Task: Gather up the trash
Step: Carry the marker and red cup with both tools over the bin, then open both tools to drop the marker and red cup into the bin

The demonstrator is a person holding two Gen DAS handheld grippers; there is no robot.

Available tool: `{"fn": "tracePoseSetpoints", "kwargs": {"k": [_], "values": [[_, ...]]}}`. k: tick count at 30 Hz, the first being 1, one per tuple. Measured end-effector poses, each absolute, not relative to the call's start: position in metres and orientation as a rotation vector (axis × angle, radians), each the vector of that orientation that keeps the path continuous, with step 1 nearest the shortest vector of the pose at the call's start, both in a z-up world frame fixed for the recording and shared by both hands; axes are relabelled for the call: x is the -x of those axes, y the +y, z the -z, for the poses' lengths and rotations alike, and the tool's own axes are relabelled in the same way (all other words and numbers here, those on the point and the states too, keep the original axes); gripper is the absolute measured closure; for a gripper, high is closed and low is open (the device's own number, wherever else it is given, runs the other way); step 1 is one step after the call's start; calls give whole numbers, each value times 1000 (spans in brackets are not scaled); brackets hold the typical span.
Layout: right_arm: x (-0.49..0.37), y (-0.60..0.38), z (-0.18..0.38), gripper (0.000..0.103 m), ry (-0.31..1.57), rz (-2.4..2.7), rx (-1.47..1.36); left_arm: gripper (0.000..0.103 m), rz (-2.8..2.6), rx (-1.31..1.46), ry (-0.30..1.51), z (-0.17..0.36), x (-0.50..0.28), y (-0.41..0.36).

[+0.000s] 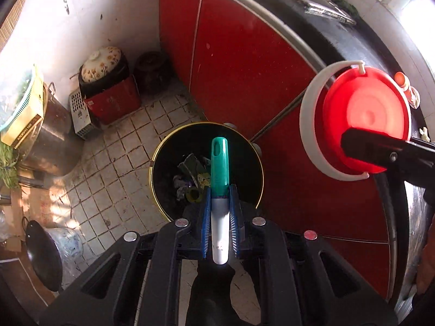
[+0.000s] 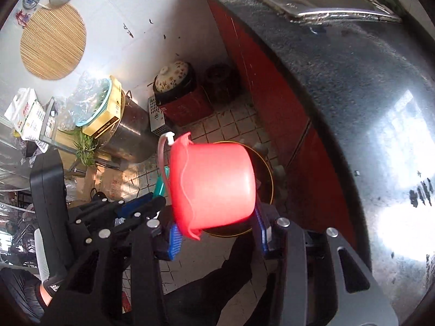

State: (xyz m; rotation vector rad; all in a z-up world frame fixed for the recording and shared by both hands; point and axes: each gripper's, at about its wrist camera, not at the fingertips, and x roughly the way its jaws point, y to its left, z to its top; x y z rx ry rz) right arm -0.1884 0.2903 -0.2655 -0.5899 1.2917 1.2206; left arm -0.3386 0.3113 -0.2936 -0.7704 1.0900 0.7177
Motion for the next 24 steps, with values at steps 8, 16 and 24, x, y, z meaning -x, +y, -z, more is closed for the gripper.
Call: {"fn": "tracePoseSetpoints", "kwargs": {"k": [8,16,24], "values": [[192,318,318,61,1364,-1177,637,90,-653,785,1120,346,347,328],[188,327,315,31,1353,-1212,619,24,-654,807,1078,348,351,334],[177,303,273,27,1303,-1224,590,24,-722,824,1103,328,352,335]]}}
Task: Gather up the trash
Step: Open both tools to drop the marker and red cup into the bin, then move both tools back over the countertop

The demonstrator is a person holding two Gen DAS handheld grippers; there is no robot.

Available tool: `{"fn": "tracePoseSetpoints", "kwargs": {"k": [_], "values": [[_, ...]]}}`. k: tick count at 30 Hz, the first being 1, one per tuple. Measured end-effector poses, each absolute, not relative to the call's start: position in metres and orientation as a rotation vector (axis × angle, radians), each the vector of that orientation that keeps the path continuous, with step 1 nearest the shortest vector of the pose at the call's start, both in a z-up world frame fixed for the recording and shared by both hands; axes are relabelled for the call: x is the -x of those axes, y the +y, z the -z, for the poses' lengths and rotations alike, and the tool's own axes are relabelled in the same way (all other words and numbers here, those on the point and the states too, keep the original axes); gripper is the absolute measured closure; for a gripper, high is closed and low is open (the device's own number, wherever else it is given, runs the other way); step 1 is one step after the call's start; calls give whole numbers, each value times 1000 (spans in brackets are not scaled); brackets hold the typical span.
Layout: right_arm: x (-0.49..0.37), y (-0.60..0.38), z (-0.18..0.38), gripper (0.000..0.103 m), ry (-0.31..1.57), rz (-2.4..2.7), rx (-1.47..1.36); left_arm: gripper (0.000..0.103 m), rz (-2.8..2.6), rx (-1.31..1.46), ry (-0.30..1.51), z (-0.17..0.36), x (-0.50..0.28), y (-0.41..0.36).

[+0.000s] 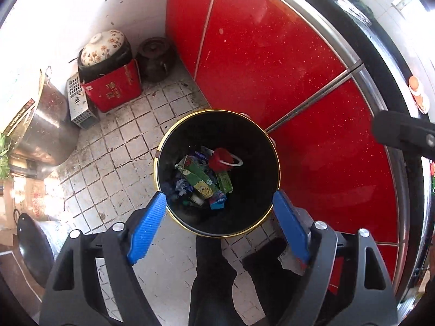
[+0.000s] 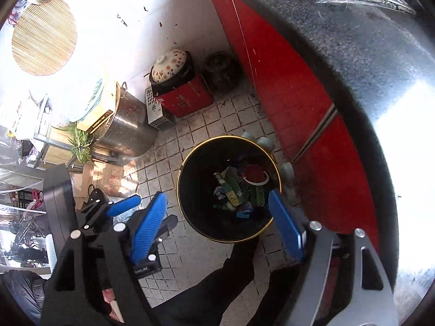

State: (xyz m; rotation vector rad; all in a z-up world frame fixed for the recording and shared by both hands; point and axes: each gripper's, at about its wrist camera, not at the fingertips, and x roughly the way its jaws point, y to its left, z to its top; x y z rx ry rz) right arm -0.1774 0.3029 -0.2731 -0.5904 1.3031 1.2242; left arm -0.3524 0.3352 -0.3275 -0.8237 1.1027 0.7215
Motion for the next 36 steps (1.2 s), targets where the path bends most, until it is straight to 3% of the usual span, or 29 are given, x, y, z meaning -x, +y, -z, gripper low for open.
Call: {"fn": "tracePoseSetpoints", "kwargs": {"k": [7,18,26,36], "values": [[127,231,189,24,1200,-1138,457,9,-675,650,1067,250,303,313],[-14,13,83,24,1032,-677,243,9,-279,368,1104,150,113,200],[-91,-129,73,24,1002,-427,125,9,-87,299,1146,120,-22,100],[-139,-173,111,24,1021,-387,134,9,-80,297,1257,149,-111,43]]}}
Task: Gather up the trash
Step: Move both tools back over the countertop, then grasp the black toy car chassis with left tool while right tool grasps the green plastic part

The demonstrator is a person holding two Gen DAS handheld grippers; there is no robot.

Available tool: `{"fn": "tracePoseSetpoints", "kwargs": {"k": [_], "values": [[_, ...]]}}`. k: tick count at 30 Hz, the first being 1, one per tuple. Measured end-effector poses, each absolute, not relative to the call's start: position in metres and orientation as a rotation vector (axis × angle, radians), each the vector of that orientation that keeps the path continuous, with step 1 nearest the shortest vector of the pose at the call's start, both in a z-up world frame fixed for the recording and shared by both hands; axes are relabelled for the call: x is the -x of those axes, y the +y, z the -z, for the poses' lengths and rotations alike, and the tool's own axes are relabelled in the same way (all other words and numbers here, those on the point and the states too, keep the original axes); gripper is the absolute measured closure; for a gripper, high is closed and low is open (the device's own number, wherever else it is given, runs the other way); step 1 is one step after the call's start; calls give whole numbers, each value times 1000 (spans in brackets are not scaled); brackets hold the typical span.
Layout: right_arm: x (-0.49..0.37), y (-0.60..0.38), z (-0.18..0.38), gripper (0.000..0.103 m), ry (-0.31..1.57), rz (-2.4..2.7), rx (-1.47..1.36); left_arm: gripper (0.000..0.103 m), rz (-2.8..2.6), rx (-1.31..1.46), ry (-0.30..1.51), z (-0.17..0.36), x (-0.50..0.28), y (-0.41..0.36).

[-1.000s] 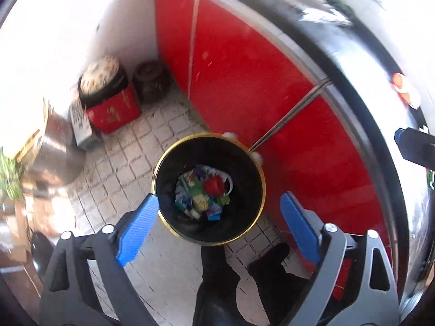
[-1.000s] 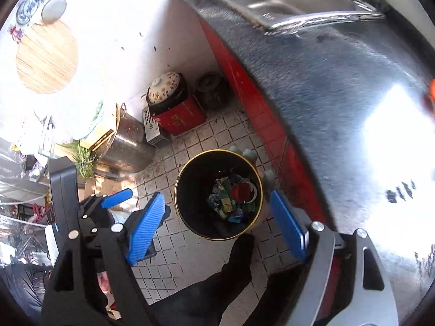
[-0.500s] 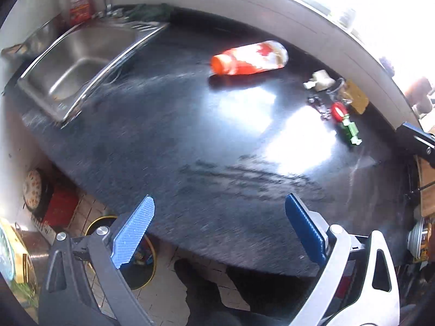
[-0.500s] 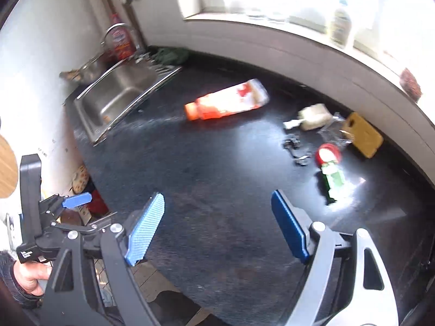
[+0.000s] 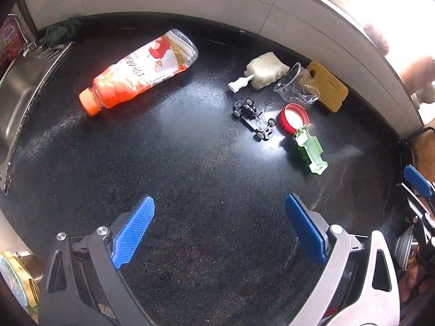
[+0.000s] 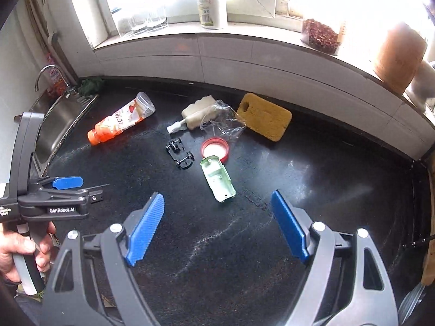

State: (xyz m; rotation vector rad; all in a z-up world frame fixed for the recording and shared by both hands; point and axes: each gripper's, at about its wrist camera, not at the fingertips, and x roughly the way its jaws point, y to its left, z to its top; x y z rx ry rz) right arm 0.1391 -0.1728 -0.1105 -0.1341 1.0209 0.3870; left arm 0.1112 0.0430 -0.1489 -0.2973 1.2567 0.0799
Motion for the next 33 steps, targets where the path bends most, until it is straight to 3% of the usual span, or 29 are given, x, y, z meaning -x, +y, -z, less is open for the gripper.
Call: {"fn": "tracePoseSetpoints", "kwargs": {"k": [13,21,25,27,28,29,33], "values": [[-199,-153,202,24,1156,-464,219,9,-209,424,1359,223,-221,24],[-222,-134,238,28,1184,-497,295,13,-266,405,1319,231,-240,22],[-226,-129,249,41,1197,-491,313,30,-248,341,1296,229,-242,9],[-223,-124,249,52,1178,-499,341,46,-223,347,1282,226,-241,5],[-221,-121,248,66,1172,-509,343,58,-211,358,1276,228,-243,-3],[-220,-120,248,69,1168,-501,355,68,-206,364,1276,228,-243,-3],[-216,-118,249,70,1171,-502,353,69,-185,382,1273,227,-240,-6]]}}
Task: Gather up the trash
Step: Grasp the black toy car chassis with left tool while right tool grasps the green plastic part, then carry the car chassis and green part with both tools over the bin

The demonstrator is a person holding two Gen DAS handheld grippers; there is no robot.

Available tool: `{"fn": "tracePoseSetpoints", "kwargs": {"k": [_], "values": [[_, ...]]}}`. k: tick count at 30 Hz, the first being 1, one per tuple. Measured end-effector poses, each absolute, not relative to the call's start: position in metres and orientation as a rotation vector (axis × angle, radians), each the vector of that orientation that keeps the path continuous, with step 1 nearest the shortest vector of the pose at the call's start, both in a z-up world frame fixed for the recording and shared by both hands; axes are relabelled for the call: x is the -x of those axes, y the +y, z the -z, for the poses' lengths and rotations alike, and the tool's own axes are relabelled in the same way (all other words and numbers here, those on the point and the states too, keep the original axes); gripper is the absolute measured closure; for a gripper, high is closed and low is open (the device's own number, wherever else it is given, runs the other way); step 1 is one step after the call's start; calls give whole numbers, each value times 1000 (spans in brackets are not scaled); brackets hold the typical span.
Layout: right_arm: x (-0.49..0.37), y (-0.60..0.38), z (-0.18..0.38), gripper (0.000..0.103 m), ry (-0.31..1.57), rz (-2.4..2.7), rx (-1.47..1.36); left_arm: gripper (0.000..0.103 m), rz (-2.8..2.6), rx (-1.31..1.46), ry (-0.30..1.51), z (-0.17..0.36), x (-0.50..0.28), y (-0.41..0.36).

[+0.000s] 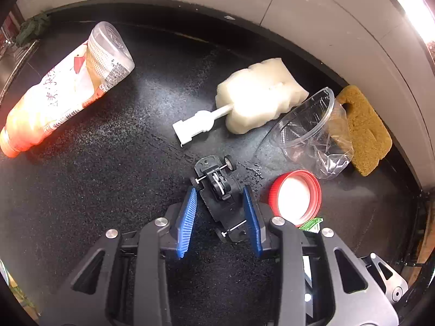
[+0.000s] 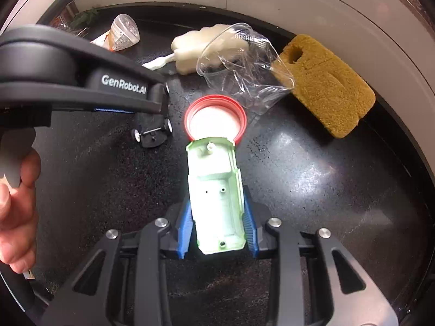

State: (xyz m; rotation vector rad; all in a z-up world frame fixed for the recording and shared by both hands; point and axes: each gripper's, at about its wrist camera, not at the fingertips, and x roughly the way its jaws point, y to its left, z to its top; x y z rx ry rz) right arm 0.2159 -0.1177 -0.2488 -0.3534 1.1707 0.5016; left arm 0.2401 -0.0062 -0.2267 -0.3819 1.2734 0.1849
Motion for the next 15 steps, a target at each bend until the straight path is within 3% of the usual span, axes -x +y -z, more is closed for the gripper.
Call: {"fn": "tracePoseSetpoints", "kwargs": {"k": [15], "values": [[-211,-140,211,71,1122,-477,305,70,-140,252,1210,181,-195,10]]}}
